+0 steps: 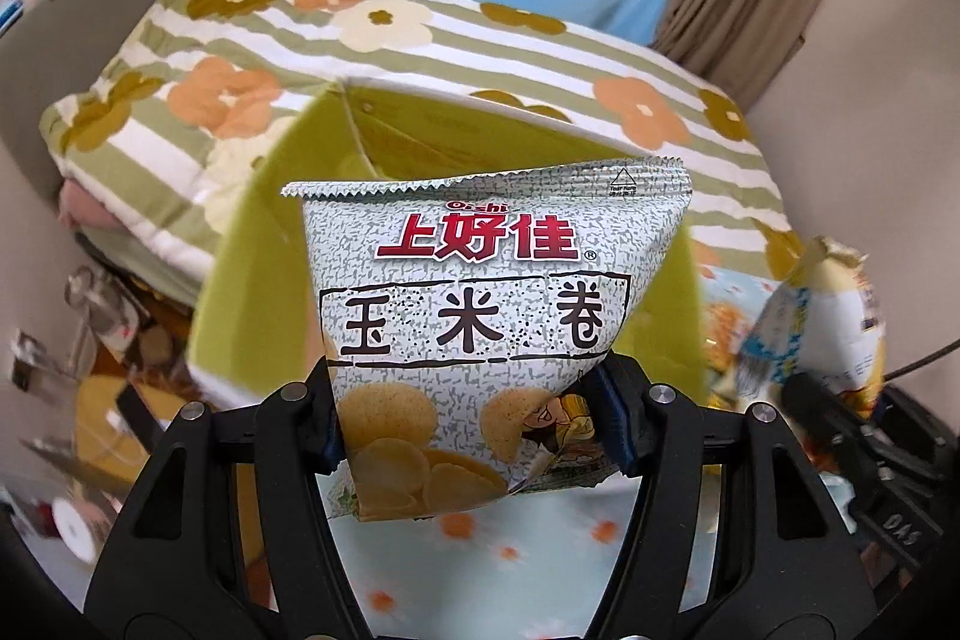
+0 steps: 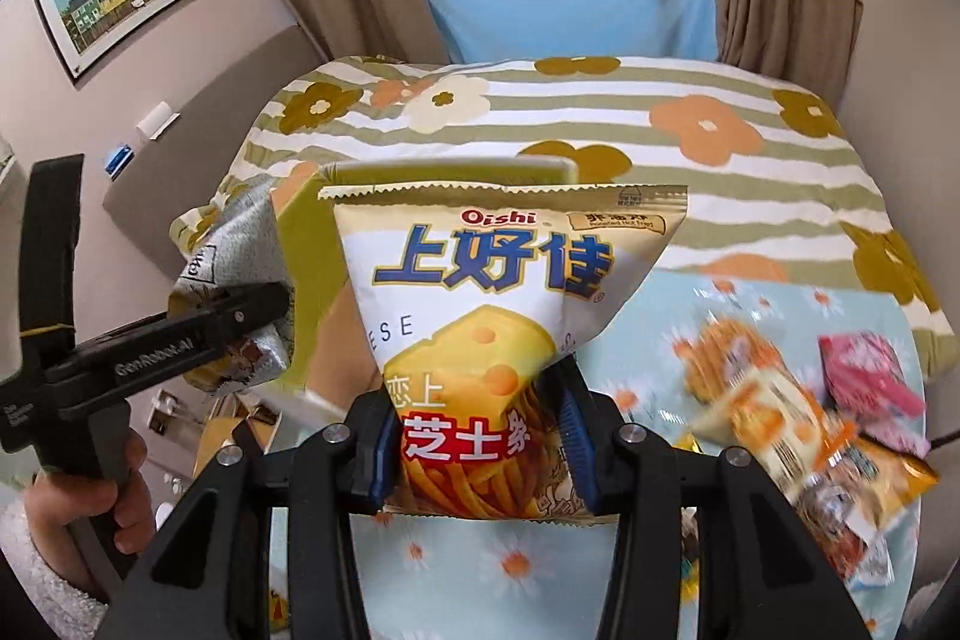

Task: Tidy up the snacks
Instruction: 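Carry both bags over the yellow box and open both tools to drop them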

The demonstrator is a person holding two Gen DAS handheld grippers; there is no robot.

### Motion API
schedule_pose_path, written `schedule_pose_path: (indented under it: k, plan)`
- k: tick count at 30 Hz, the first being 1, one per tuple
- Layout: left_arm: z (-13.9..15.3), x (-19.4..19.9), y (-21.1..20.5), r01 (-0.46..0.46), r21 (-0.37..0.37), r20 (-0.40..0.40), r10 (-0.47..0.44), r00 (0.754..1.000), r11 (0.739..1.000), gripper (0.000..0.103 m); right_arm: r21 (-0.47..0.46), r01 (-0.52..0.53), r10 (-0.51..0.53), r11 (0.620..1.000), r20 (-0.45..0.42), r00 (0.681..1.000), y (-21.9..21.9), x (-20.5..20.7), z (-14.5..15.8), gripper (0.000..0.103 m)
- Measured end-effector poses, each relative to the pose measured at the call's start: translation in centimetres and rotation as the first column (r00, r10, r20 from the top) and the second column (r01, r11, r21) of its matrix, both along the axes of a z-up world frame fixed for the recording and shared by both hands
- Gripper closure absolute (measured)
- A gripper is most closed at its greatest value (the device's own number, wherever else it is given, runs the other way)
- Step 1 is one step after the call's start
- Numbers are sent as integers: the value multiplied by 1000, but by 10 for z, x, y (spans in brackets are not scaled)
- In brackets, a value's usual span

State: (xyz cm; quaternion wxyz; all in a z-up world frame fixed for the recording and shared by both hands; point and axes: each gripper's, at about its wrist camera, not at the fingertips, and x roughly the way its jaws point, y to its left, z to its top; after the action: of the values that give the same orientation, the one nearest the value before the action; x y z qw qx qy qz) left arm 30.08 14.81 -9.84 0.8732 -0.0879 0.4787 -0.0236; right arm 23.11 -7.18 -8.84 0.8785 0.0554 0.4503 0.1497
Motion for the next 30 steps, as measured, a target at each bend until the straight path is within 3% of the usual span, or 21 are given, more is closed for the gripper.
schedule_pose_path:
  k: [8,10,12,14,21,27,30]
  plan:
    - [-58,63,39,63,68,-161,-52,986,996,41,-19,53,-54,998,-57,997,44,48,-21,61]
    - [-71,70,39,106,62,-209,-91,974,992,35,-20,75,-76,997,-84,994,51,55,-30,61]
    - [-80,69,37,133,51,-229,-118,966,990,15,-30,90,-93,995,-106,990,56,62,-37,61]
    - [-86,68,37,155,44,-238,-140,961,987,8,-43,100,-105,994,-126,987,60,66,-44,61]
    - [-85,50,39,194,112,-208,-168,964,975,8,-89,98,-112,991,-168,979,63,74,-59,61]
    - [-78,36,54,132,120,-214,-104,971,984,8,-105,27,-44,994,-161,986,74,70,-62,61]
    - [-72,31,61,108,82,-198,-90,976,991,8,-130,-10,-11,992,-154,988,81,69,-66,61]
